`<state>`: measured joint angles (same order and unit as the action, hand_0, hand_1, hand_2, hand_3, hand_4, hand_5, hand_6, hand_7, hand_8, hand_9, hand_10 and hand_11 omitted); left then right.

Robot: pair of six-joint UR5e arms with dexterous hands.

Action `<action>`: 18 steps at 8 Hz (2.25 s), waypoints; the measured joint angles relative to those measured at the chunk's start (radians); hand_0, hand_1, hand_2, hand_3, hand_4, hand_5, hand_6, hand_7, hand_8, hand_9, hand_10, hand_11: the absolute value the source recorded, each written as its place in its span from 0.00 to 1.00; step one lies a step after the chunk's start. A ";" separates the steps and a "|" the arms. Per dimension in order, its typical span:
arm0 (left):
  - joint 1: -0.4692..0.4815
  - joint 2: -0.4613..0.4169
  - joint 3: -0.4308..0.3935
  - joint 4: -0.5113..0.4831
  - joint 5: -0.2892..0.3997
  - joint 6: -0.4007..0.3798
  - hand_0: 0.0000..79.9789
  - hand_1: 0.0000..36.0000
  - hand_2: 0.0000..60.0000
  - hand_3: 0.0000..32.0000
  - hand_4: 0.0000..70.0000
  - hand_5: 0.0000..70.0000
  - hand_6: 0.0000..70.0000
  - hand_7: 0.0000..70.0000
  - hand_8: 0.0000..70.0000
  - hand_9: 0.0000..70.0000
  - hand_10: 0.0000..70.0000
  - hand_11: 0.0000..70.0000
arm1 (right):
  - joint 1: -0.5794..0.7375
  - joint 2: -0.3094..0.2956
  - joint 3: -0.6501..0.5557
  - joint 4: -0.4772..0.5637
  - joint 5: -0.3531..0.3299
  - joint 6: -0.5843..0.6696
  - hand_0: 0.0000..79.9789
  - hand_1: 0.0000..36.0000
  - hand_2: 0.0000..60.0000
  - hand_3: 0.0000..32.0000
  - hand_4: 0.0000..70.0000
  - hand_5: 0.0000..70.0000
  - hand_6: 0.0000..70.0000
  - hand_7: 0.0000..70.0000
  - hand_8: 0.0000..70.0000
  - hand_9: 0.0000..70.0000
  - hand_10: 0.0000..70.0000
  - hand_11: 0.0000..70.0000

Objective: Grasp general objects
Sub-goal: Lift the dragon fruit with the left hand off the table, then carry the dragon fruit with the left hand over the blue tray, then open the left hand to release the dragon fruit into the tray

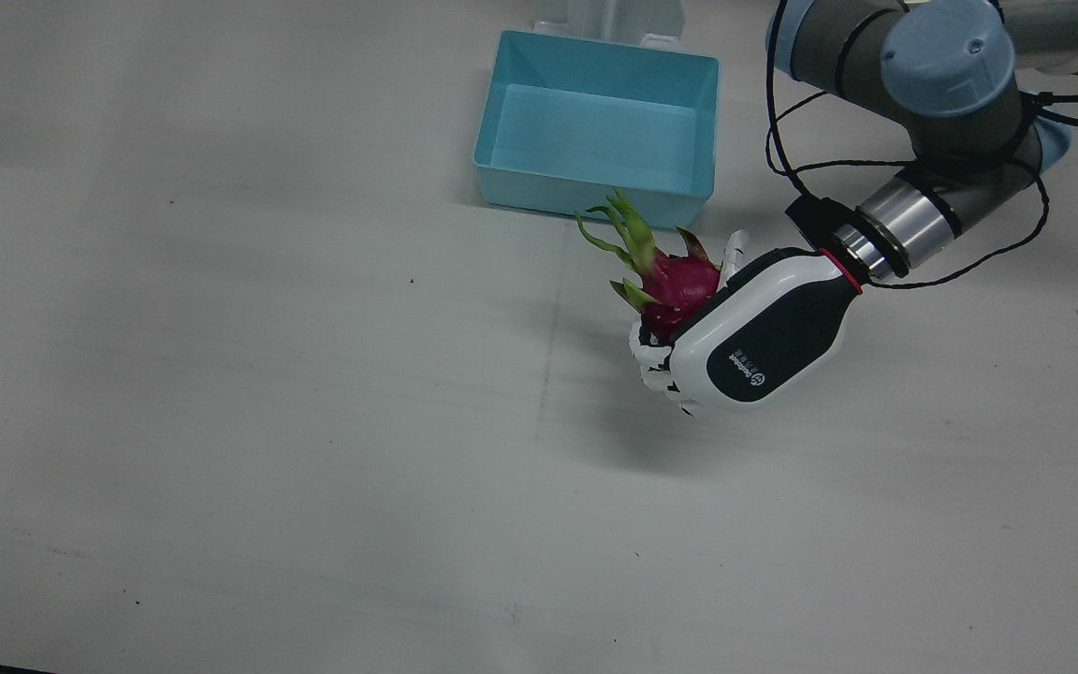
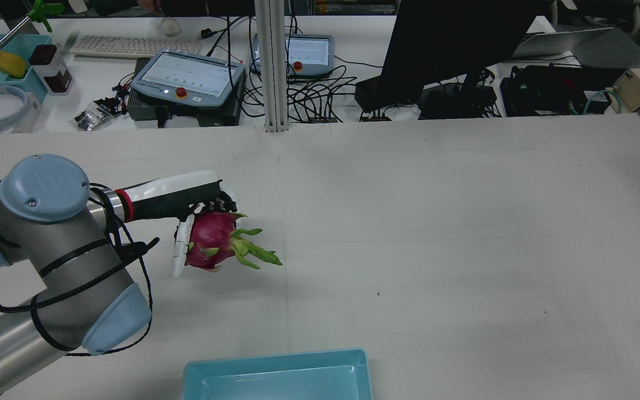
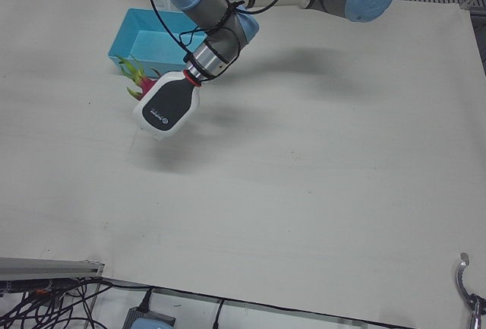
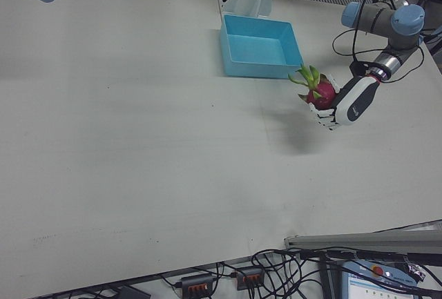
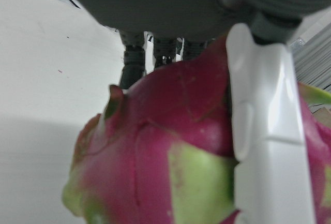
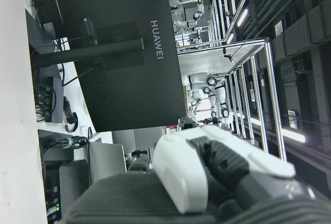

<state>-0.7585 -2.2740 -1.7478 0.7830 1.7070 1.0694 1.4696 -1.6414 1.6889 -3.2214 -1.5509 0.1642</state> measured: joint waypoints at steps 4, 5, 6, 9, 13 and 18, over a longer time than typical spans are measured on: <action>-0.013 -0.096 -0.083 0.105 0.155 -0.037 1.00 0.89 1.00 0.00 1.00 1.00 1.00 1.00 1.00 1.00 1.00 1.00 | 0.000 0.000 0.000 0.000 -0.001 0.000 0.00 0.00 0.00 0.00 0.00 0.00 0.00 0.00 0.00 0.00 0.00 0.00; -0.008 -0.097 -0.112 0.132 0.181 -0.042 1.00 0.89 1.00 0.00 1.00 1.00 1.00 1.00 1.00 1.00 1.00 1.00 | 0.000 0.000 0.000 0.000 -0.001 0.000 0.00 0.00 0.00 0.00 0.00 0.00 0.00 0.00 0.00 0.00 0.00 0.00; 0.002 -0.097 -0.132 0.149 0.204 -0.044 1.00 0.90 1.00 0.00 1.00 1.00 1.00 1.00 1.00 1.00 1.00 1.00 | 0.000 0.000 0.000 0.000 0.000 0.000 0.00 0.00 0.00 0.00 0.00 0.00 0.00 0.00 0.00 0.00 0.00 0.00; 0.132 -0.112 -0.173 0.172 0.217 -0.052 1.00 0.87 1.00 0.00 1.00 1.00 1.00 1.00 1.00 1.00 1.00 1.00 | 0.000 0.000 -0.001 0.000 0.000 0.000 0.00 0.00 0.00 0.00 0.00 0.00 0.00 0.00 0.00 0.00 0.00 0.00; 0.245 -0.139 -0.195 0.174 0.204 -0.090 0.98 0.66 0.73 0.00 1.00 1.00 1.00 1.00 0.94 1.00 0.81 1.00 | 0.000 0.000 0.000 0.000 0.000 0.000 0.00 0.00 0.00 0.00 0.00 0.00 0.00 0.00 0.00 0.00 0.00 0.00; 0.307 -0.138 -0.225 0.187 0.205 -0.100 0.77 0.69 0.00 0.00 0.00 0.18 0.00 0.04 0.00 0.03 0.04 0.11 | 0.000 0.000 -0.001 0.000 0.000 0.000 0.00 0.00 0.00 0.00 0.00 0.00 0.00 0.00 0.00 0.00 0.00 0.00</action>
<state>-0.4520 -2.4120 -1.9728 0.9701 1.9124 0.9696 1.4695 -1.6414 1.6876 -3.2214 -1.5509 0.1641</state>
